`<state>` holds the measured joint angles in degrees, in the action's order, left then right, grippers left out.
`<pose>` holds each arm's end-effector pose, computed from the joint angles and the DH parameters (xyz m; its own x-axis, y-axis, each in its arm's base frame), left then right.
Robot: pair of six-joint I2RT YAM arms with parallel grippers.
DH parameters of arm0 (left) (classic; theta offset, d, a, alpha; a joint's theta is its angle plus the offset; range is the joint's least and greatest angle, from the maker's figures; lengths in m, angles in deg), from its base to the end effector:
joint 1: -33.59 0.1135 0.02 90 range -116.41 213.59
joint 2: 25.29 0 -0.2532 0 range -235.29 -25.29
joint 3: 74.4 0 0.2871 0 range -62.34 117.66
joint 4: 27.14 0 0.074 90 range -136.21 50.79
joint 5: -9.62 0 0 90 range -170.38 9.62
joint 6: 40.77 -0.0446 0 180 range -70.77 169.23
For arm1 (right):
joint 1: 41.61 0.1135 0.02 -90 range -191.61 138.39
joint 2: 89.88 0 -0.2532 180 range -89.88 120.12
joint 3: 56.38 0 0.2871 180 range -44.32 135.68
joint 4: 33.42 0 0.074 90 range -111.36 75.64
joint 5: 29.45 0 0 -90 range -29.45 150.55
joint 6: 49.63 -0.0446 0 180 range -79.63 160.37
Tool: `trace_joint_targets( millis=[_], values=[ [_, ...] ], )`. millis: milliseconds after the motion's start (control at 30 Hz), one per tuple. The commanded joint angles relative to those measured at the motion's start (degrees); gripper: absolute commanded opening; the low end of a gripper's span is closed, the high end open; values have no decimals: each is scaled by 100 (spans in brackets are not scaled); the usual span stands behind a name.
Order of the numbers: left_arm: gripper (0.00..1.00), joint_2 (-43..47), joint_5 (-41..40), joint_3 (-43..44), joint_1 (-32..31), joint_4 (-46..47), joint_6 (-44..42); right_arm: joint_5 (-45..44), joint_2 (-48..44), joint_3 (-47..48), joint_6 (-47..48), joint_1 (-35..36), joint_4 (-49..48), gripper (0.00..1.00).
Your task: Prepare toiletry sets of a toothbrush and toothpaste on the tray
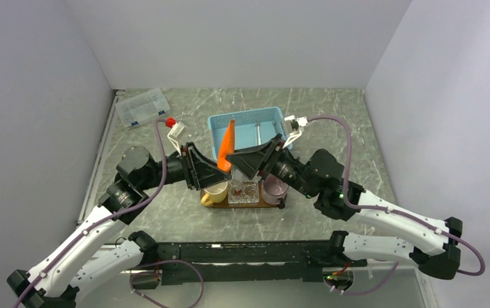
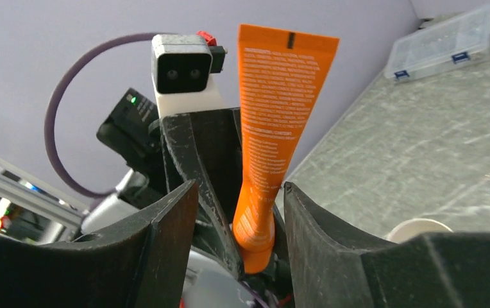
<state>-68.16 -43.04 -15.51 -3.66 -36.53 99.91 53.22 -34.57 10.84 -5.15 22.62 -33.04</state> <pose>0.1580 -0.1542 0.3776 -0.6851 -0.2518 -0.6836 0.6799 0.1159 -0.7241 0.1237 0.2431 0.4046 -0.5376 0.5141 -0.6683 -0.6497 0.2526 0.7170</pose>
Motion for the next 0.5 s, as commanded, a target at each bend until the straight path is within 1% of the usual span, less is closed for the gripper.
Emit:
trace_joint_targets(
  millis=[0,100,167,233,400,467],
  values=[
    [0,101,344,304,10,-584,-620,53,-587,524,1189,21,1218,55],
    [0,118,543,403,8,-1170,-996,-105,-880,963,1910,14,2314,57],
    [0,121,835,444,18,-1446,-1154,-74,-980,1297,2412,20,2964,60],
    [0,86,1233,478,17,-1614,-1294,90,-988,1734,2867,12,3651,61],
    [0,55,2305,464,20,-1974,-1601,1164,-648,2638,3836,10,4837,61],
    [0,126,2701,382,17,-1945,-1620,1567,-482,2908,4212,12,5199,63]
  ],
)
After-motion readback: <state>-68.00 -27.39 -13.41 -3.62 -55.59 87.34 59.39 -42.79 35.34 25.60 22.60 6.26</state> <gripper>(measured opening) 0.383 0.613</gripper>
